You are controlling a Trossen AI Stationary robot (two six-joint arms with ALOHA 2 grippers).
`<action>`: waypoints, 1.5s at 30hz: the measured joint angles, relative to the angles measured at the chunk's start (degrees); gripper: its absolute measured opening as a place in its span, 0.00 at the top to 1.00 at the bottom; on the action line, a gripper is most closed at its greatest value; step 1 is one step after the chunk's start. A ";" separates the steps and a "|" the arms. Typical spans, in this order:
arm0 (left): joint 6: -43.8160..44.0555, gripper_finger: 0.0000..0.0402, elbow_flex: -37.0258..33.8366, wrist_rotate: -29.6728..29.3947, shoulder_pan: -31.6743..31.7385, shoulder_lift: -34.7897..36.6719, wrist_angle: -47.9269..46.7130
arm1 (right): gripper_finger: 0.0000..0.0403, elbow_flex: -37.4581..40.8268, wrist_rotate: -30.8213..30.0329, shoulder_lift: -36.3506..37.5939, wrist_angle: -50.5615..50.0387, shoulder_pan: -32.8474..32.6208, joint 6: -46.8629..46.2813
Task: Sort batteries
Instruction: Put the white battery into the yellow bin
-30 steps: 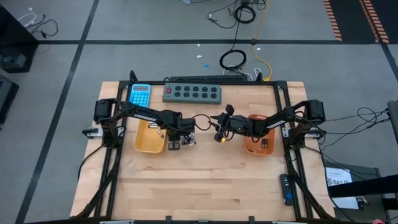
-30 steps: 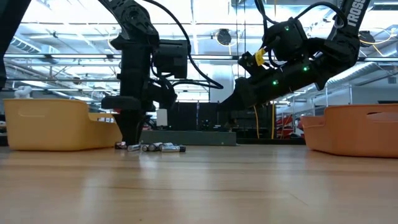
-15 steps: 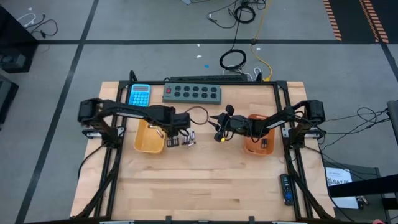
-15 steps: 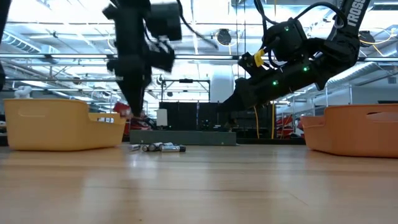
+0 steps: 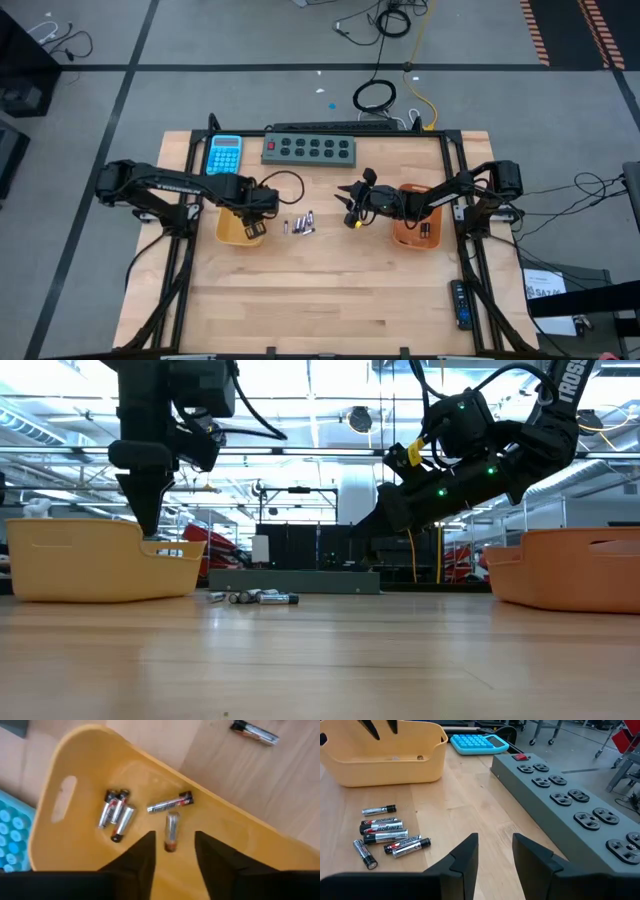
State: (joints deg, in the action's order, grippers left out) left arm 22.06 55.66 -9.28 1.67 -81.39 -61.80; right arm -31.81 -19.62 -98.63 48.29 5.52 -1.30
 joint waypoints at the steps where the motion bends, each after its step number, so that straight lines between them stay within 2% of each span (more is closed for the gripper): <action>1: 0.00 0.60 0.02 -0.47 0.00 0.20 -0.10 | 0.72 0.00 0.00 0.00 0.03 0.00 -0.02; 5: -2.59 0.50 1.50 -3.47 -0.04 0.73 1.17 | 0.72 0.00 0.01 0.00 0.39 0.00 -0.15; 8: -6.70 0.48 2.70 -4.43 0.42 0.23 10.00 | 0.72 -0.33 0.12 0.00 1.05 0.01 -0.11; 10: -8.86 0.48 2.88 -2.50 1.15 -1.12 16.82 | 0.72 -0.39 0.19 0.00 1.04 -0.05 -0.10; 15: -15.17 0.53 2.93 1.62 1.29 -8.83 22.90 | 0.72 -0.39 0.25 0.00 0.33 -0.70 0.32; 20: -19.60 0.58 6.58 2.63 -0.70 -14.26 24.04 | 0.72 -0.39 0.26 0.00 0.35 -0.49 1.64; 23: -19.68 0.57 6.98 6.95 -0.69 -16.39 23.82 | 0.72 -0.39 0.52 0.00 0.09 -0.42 1.58; 27: -19.62 0.50 6.99 8.45 -0.70 -17.99 23.85 | 0.70 -0.39 3.03 0.00 0.11 -0.39 0.43; 35: -21.66 0.29 6.99 5.85 -0.68 -19.69 25.31 | 0.54 -0.39 3.32 0.00 0.74 -0.42 0.53; 39: -23.40 0.26 7.03 5.75 -0.85 -19.73 28.37 | 0.52 -0.37 2.89 0.00 0.74 -0.35 -0.34; 45: -24.52 0.25 7.03 7.15 -0.96 -19.73 28.37 | 0.56 -0.37 3.29 0.00 0.97 -0.35 -2.51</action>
State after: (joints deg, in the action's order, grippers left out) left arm -2.46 62.70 -2.13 0.71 -101.12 -33.43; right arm -32.18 -16.33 -98.63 49.26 5.17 -3.81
